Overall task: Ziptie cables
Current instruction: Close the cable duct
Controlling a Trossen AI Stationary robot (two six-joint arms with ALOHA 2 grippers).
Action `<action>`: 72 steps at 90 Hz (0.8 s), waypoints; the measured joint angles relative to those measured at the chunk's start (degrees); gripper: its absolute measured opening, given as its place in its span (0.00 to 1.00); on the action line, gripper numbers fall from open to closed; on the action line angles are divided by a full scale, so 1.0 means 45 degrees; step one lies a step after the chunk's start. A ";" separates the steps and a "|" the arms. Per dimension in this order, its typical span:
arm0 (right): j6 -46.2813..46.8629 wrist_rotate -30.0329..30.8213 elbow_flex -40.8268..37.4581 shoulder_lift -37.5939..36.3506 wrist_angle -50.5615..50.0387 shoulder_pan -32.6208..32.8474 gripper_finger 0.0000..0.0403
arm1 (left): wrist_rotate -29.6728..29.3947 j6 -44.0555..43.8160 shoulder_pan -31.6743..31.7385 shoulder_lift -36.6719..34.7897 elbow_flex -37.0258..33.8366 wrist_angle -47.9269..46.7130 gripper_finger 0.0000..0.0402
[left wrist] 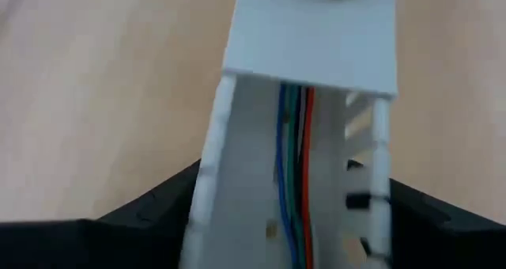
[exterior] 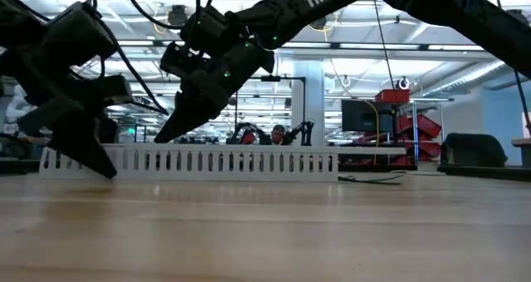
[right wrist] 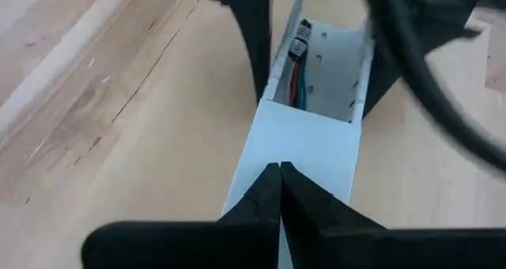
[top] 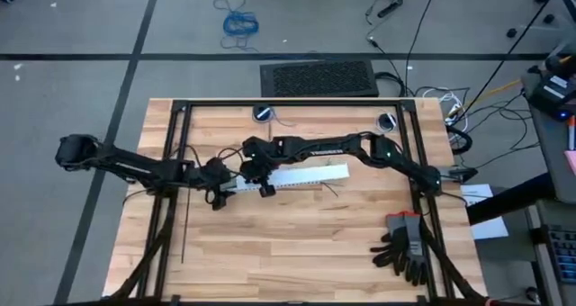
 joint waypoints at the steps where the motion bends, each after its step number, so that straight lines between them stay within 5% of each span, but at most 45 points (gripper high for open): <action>1: 0.0000 0.0000 0.0000 0.0000 -0.0009 -0.0003 0.00 | -0.0013 0.0006 -0.0003 -0.0088 -0.0009 -0.0019 0.69; 16: -0.0029 0.0044 0.0000 -0.0010 -0.0163 -0.0005 0.00 | -0.0264 0.0381 -0.0009 -0.1230 -0.0745 0.0683 0.69; 30: -0.0053 0.0053 0.0000 -0.0029 -0.0383 -0.0008 0.00 | -0.0262 0.0450 -0.0004 -0.1502 -0.2129 0.3392 0.69; 72: 0.0087 -0.0019 -0.0015 -0.0074 -0.0562 0.0002 0.00 | 0.0069 0.0582 -0.0006 -0.1069 -0.2124 0.4228 0.61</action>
